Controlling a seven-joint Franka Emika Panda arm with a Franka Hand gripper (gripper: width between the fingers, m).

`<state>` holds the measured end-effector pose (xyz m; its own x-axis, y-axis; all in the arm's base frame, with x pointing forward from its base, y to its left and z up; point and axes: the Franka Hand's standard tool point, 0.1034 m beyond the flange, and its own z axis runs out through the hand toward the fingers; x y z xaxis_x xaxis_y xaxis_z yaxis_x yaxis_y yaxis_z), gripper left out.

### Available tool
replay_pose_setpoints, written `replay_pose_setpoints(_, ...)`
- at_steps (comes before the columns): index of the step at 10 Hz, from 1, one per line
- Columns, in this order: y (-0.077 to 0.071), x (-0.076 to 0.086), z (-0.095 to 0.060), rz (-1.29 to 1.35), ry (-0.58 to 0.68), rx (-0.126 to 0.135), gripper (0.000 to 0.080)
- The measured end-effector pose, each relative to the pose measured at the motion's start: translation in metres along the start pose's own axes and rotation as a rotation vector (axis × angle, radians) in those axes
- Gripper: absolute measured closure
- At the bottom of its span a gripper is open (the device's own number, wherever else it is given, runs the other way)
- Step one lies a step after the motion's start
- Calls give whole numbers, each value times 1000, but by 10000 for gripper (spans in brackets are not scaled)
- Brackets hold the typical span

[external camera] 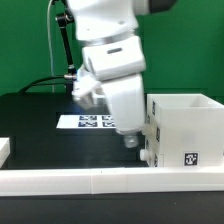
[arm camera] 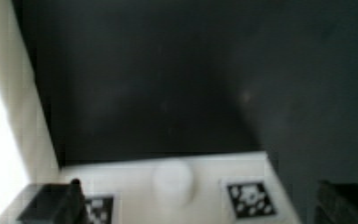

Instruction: Assemble drawer

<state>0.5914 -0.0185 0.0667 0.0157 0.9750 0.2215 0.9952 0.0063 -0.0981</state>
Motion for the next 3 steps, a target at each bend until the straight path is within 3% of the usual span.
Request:
replay_pose_setpoints(1, -2, -7, -10, 12, -7, -15, 150)
replay_pose_setpoints(3, -4, -5, -5, 13, -4, -7, 150)
